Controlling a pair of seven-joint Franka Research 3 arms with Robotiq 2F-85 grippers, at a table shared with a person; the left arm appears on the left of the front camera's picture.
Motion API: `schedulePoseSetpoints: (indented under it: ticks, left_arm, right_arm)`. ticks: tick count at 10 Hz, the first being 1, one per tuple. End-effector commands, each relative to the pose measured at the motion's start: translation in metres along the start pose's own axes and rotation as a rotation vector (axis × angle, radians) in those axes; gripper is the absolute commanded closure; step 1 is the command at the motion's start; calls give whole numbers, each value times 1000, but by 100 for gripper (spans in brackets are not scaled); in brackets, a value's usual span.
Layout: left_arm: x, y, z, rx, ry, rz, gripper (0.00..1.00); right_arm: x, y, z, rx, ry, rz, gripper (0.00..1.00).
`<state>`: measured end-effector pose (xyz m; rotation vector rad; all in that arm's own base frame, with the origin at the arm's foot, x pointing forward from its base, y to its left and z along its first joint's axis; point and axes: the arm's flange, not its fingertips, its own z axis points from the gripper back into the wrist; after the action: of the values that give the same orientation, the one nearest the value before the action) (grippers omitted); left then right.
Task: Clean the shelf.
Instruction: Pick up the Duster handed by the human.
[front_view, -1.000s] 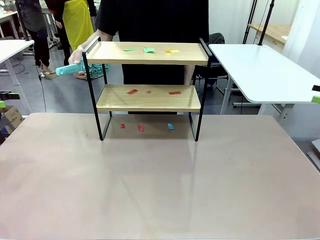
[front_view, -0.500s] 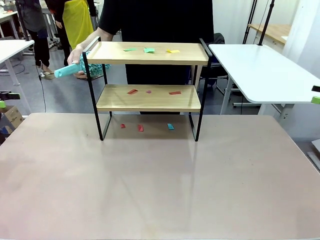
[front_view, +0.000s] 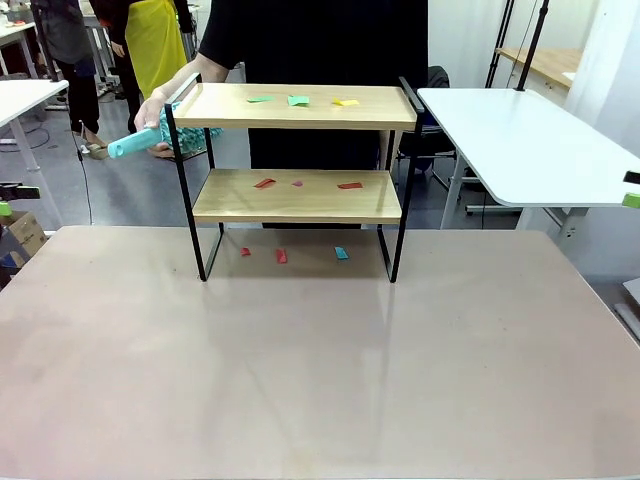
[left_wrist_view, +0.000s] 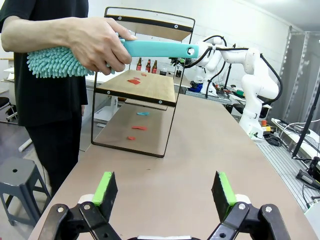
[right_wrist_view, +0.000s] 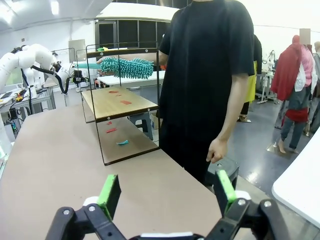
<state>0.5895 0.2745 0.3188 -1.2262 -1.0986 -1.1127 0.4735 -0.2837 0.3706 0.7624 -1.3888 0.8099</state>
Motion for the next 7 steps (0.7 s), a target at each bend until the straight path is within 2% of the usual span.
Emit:
schedulePoseSetpoints:
  ticks: [1, 2, 5, 7]
  left_arm:
    - [22, -6, 1, 51, 31, 3, 0]
    - [54, -11, 3, 66, 70, -24, 0]
    - [136, -26, -8, 111, 212, 14, 0]
    - [195, -41, -24, 179, 317, 100, 0]
  right_arm:
    - [8, 5, -2, -8, 17, -22, 0]
    - [8, 5, -2, -8, 17, -22, 0]
    - [8, 5, -2, -8, 17, -22, 0]
    - [8, 5, -2, -8, 17, -22, 0]
